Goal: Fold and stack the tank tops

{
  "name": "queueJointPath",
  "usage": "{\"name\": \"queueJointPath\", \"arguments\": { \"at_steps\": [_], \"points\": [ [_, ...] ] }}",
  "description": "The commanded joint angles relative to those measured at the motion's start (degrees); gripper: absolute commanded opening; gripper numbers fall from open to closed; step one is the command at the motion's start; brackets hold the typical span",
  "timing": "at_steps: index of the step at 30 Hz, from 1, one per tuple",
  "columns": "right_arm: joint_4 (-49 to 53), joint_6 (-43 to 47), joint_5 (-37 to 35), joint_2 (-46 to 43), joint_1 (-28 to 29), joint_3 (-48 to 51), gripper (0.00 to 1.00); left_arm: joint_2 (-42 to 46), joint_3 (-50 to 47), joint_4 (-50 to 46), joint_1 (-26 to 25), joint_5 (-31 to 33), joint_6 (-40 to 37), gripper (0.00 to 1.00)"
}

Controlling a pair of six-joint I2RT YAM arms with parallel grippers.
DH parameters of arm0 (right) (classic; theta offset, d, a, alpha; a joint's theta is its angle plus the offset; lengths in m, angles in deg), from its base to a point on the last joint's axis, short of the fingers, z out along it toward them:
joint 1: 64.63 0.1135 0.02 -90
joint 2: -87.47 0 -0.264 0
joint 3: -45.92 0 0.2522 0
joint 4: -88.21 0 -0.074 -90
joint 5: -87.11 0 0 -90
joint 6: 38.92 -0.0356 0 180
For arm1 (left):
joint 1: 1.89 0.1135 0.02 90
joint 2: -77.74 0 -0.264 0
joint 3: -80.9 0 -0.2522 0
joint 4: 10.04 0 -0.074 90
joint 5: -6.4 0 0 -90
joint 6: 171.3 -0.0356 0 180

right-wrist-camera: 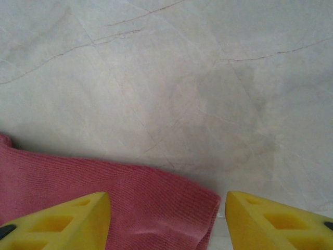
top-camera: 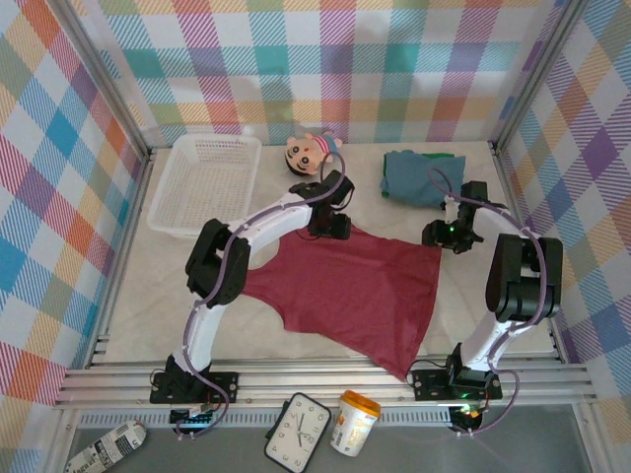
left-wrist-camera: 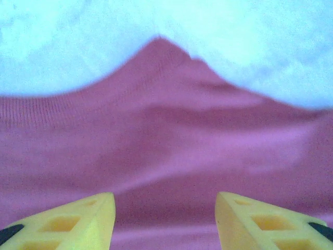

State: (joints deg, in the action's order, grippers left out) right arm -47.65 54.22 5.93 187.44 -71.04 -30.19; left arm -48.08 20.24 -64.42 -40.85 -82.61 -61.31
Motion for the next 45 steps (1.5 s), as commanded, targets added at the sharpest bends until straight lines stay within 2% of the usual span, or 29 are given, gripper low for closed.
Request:
{"name": "queueJointPath", "arguments": {
  "at_steps": [1, 12, 18, 30, 36, 40, 45],
  "points": [
    [-0.92, 3.93, 1.56, 2.05, -0.53, -0.49, 0.59, -4.11, 5.93, 0.82, 2.17, -0.73, -3.05, 0.53],
    [0.32, 5.7, 4.16, 4.27, -1.16, -1.81, 0.56, -19.66, 26.16, -5.87, 4.25, -6.89, -9.08, 0.51],
    [1.68, 5.74, 5.5, 6.16, -1.53, -3.91, 0.52, -22.66, 28.98, -6.75, 4.47, -10.77, -10.66, 0.46],
    [3.17, 5.53, 7.86, 8.93, -1.59, -5.3, 0.39, -23.11, 29.68, -7.16, 5.46, -14.17, -11.82, 0.01],
    [1.34, 4.61, 8.67, 7.69, -1.67, -4.1, 0.23, -22.8, 30.13, -5.14, 6.26, -13.82, -11.72, 0.0],
    [0.48, 4.04, 9.13, 6.86, -2.22, -4.62, 0.09, -22.98, 31.13, -4.12, 7.18, -13.76, -11.81, 0.0],
    [-0.03, 2.94, 11.69, 5.52, -3.33, -4.71, 0.04, -22.98, 33.0, -3.79, 7.91, -13.92, -12.33, 0.0]
  ]
}}
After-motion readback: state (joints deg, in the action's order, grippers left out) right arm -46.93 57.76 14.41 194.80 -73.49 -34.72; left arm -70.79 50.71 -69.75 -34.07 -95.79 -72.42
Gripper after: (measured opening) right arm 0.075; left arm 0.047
